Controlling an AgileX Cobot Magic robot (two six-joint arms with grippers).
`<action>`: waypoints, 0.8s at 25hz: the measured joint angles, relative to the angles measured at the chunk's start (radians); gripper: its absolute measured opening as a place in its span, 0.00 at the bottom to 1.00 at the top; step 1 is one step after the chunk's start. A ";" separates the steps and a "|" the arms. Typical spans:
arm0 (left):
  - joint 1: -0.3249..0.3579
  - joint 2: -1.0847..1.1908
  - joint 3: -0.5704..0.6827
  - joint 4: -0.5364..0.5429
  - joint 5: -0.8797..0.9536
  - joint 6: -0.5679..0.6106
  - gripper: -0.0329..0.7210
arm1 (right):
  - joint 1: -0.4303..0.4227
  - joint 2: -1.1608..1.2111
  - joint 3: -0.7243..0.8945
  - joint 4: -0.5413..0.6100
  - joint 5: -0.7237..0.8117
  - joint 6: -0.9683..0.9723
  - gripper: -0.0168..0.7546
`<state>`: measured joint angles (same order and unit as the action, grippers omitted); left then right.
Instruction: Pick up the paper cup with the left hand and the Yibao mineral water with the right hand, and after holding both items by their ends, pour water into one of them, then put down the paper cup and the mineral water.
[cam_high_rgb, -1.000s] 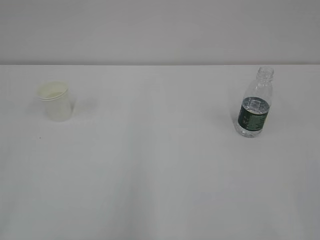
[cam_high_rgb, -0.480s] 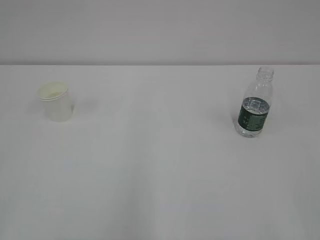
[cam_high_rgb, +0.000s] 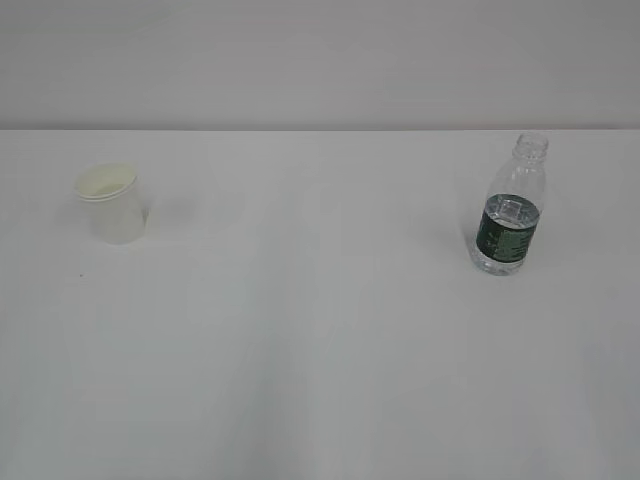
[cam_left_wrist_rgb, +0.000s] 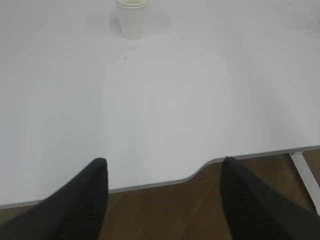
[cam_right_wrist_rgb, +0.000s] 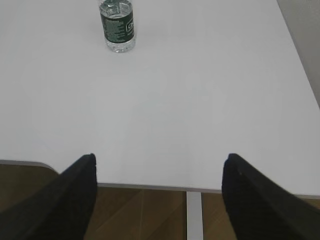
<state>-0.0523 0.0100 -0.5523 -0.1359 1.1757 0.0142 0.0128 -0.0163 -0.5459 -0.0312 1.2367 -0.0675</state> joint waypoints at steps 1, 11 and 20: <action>0.000 0.000 0.000 0.000 -0.002 0.000 0.69 | 0.000 0.000 0.001 -0.002 -0.008 -0.001 0.79; 0.000 0.000 0.002 0.000 -0.010 0.000 0.67 | 0.007 0.000 0.037 0.002 -0.075 -0.002 0.79; 0.000 0.000 0.006 -0.002 -0.014 0.000 0.66 | 0.037 0.000 0.037 0.004 -0.079 0.000 0.79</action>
<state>-0.0523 0.0100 -0.5466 -0.1377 1.1621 0.0142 0.0501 -0.0163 -0.5087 -0.0275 1.1572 -0.0679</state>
